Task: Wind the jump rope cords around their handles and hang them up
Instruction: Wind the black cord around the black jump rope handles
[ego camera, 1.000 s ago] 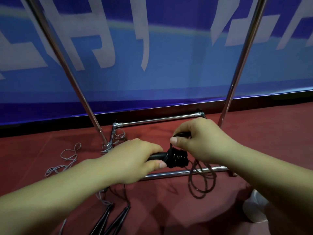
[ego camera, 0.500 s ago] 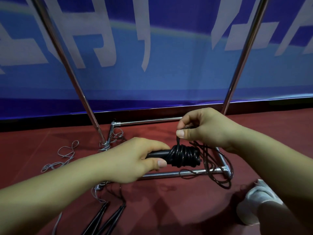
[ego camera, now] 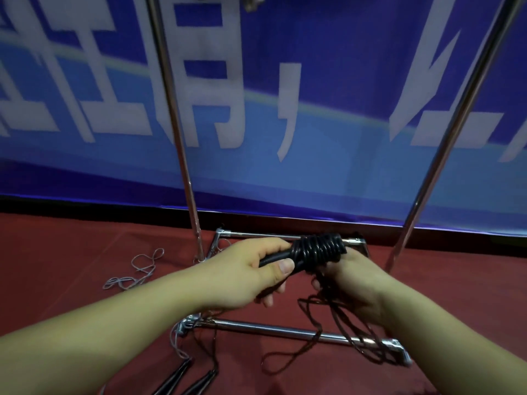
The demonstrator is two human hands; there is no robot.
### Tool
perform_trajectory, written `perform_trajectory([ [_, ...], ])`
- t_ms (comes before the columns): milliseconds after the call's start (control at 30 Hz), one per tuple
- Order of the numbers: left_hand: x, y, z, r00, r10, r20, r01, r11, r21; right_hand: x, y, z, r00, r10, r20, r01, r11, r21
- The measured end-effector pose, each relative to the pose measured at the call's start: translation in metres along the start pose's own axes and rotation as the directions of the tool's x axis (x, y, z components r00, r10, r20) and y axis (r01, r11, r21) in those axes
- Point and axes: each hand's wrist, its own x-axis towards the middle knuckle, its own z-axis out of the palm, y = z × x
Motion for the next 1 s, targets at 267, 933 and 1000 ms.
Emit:
perform_trajectory([
  [267, 0.012, 0.0, 0.011, 0.925, -0.01, -0.38, 0.028, 0.999, 0.044, -0.004, 0.003, 0.027, 0.999, 0.001, 0.033, -0.004, 0.997, 0.071],
  [933, 0.047, -0.031, 0.001, 0.867, -0.112, -0.485, 0.299, 0.896, 0.327, -0.009, 0.007, 0.027, 1.0, -0.022, 0.014, 0.025, 0.964, -0.266],
  [1000, 0.049, -0.032, -0.003, 0.868, -0.109, -0.485, 0.291, 0.902, 0.319, -0.007, 0.008, 0.028, 0.994, -0.113, -0.001, 0.104, 0.921, -0.374],
])
